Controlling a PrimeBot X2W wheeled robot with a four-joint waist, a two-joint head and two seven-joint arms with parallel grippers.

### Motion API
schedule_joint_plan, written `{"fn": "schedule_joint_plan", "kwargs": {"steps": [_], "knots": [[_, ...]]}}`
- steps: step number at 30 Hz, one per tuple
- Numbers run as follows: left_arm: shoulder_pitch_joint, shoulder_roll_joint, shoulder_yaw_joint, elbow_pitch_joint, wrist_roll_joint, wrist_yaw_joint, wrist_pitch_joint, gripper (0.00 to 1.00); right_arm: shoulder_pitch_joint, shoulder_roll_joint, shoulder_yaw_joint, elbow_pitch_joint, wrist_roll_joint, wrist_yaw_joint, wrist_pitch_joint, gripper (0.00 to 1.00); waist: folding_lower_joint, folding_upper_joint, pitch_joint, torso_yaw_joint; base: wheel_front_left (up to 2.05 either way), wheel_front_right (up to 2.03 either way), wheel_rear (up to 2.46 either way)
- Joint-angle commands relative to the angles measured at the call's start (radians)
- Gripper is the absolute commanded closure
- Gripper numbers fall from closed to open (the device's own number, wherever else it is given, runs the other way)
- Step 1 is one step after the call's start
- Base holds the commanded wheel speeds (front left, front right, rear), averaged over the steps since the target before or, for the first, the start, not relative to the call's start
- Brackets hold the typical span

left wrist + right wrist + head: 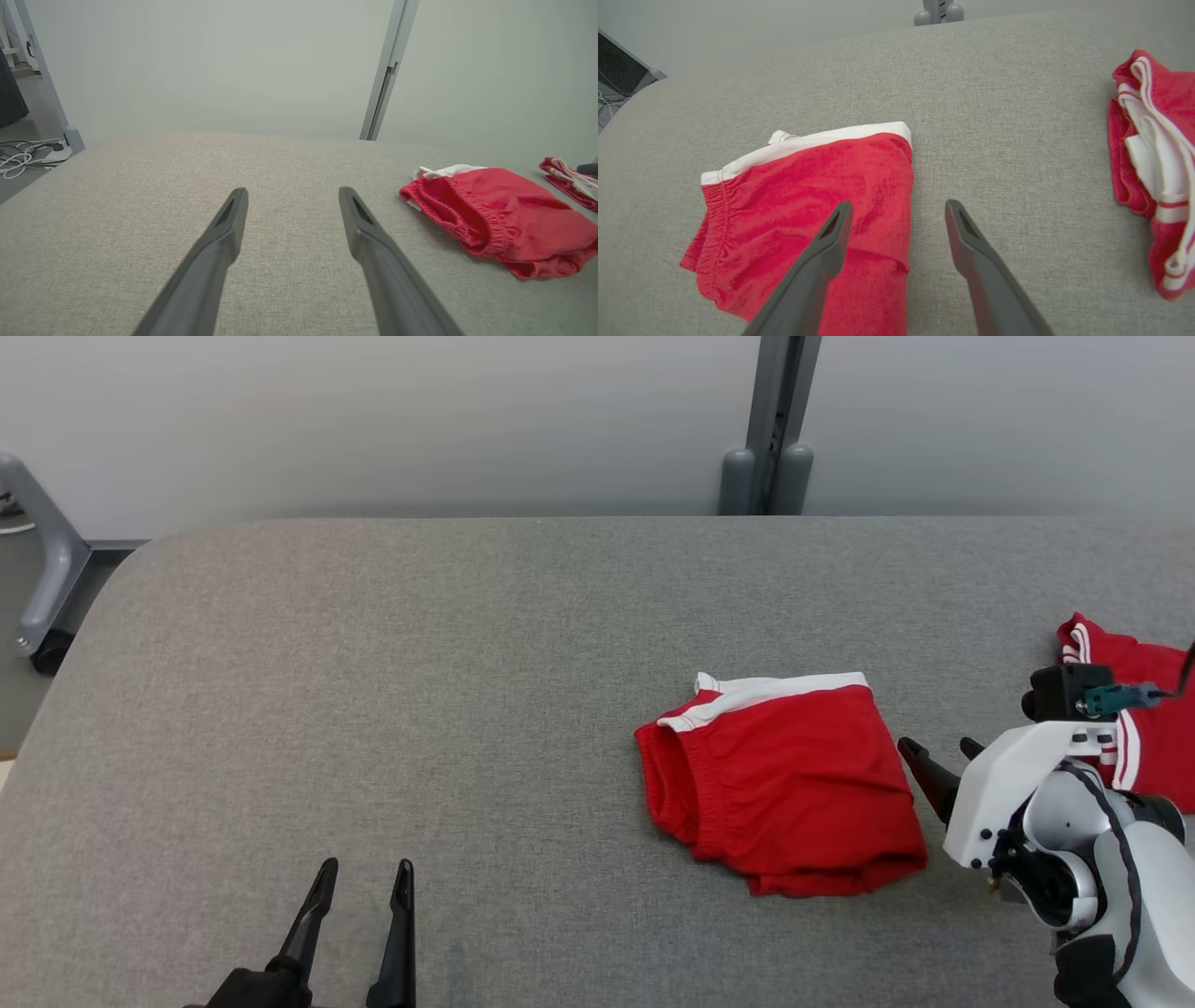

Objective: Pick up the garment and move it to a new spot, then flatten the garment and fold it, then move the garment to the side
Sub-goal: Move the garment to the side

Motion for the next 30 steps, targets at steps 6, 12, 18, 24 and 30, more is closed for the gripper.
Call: {"fn": "schedule_joint_plan", "kwargs": {"steps": [6, 12, 18, 24, 30], "knots": [[-0.040, 0.003, -0.017, 0.013, -0.006, 0.005, -0.001, 0.00, -0.093, -0.015, -0.004, 0.158, -0.064, 0.000, 0.061, 0.00, 0.0000, -0.0001, 0.053, 0.068, 0.00, 0.00, 0.00], [-0.051, 0.003, -0.026, 0.013, -0.009, 0.010, -0.002, 0.00, -0.136, 0.004, -0.024, 0.293, -0.050, 0.000, 0.061, 0.00, 0.0000, -0.0001, 0.072, 0.085, 0.00, 0.00, 0.00], [-0.061, 0.003, -0.024, 0.003, -0.003, 0.015, -0.001, 0.00, -0.180, 0.032, -0.017, 0.340, -0.010, 0.000, 0.001, 1.00, 0.0000, -0.0001, 0.088, 0.055, 0.00, 0.00, 0.00], [-0.065, 0.003, -0.005, -0.011, 0.009, 0.011, -0.002, 0.00, -0.246, -0.028, 0.083, 0.253, 0.022, 0.000, -0.050, 1.00, 0.0000, -0.0001, 0.114, -0.042, 0.00, 0.00, 0.00], [-0.105, 0.004, -0.002, -0.027, 0.025, -0.004, -0.001, 0.00, -0.309, -0.168, 0.104, 0.128, 0.046, 0.000, 0.013, 1.00, 0.0000, -0.0001, 0.185, -0.128, 0.00, 0.00, 0.00]]}}
